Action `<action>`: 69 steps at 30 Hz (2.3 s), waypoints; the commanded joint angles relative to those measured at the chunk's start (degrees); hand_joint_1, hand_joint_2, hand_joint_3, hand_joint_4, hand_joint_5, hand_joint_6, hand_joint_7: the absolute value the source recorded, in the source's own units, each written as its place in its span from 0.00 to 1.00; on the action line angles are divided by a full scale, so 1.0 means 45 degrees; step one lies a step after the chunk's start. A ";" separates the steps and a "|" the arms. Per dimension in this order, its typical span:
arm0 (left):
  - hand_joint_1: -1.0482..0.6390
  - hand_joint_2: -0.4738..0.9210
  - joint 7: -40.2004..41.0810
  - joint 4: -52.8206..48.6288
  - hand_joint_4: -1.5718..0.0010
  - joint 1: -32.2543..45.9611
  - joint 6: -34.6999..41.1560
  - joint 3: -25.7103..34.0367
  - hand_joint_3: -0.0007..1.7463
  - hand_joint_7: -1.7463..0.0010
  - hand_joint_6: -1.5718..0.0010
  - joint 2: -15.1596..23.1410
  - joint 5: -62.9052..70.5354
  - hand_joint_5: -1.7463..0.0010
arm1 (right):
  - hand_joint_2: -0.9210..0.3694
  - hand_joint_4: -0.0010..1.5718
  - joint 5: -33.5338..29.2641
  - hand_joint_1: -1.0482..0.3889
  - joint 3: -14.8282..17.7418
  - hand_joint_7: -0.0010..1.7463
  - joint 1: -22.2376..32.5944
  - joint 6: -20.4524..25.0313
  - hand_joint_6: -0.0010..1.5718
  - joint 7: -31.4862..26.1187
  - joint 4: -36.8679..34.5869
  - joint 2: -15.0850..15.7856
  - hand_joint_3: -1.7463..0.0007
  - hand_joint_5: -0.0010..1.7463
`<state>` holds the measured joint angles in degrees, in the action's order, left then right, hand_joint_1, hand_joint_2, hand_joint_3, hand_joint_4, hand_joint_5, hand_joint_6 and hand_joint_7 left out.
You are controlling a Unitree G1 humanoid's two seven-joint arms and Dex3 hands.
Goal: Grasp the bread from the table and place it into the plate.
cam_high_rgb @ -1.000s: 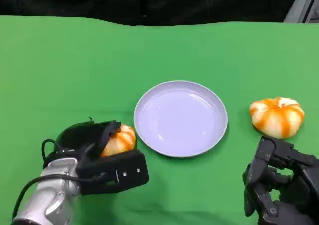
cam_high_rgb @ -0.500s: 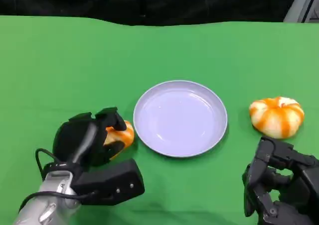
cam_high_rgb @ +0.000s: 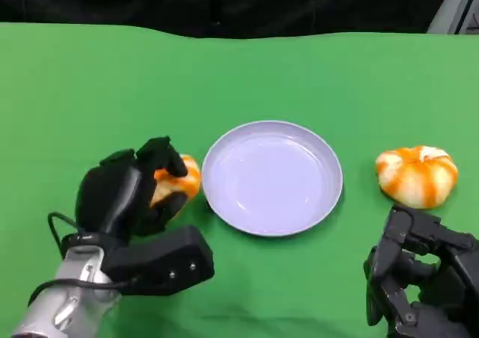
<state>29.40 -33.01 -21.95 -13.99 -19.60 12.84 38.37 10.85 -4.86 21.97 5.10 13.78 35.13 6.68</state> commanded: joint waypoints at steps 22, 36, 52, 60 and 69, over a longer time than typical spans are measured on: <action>0.52 0.85 -0.2235 -0.1262 0.47 -0.4195 -0.0310 -0.1922 0.40 0.02 0.62 -0.2045 0.0762 0.00 | 0.21 0.52 -0.0375 0.66 -0.0325 0.94 0.0244 -0.0181 0.43 -0.0227 0.0463 0.0031 0.40 1.00; 0.54 0.98 -0.2489 -0.4383 0.49 -0.4829 -0.1196 -0.2177 0.21 0.52 0.41 -0.2149 0.0440 0.14 | 0.24 0.52 -0.0310 0.64 -0.0649 0.91 0.0276 -0.0411 0.45 -0.0349 0.0568 -0.0058 0.37 1.00; 0.06 1.00 -0.5714 -0.2013 1.00 -0.3982 -0.0079 -0.2399 0.36 1.00 0.84 -0.1118 0.0531 1.00 | 0.25 0.52 -0.0195 0.65 -0.0628 0.90 0.0230 -0.0359 0.45 -0.0255 0.0518 0.0007 0.35 1.00; 0.00 1.00 -0.7627 0.1430 1.00 -0.2726 0.0929 -0.2165 0.45 1.00 0.96 -0.0209 0.0283 1.00 | 0.24 0.51 -0.0209 0.64 -0.0700 0.91 0.0211 -0.0230 0.45 -0.0355 0.0598 -0.0033 0.35 1.00; 0.56 1.00 -0.9066 0.6309 0.86 0.0504 0.1587 0.0977 0.24 0.95 0.73 -0.0734 -0.4756 0.95 | 0.26 0.51 -0.0514 0.65 -0.0797 0.92 0.0097 -0.0436 0.45 -0.0467 0.0455 -0.0035 0.34 1.00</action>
<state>-11.46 -10.16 -25.15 -7.22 -21.27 12.03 26.58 9.28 -8.50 22.49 3.87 12.08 37.05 6.28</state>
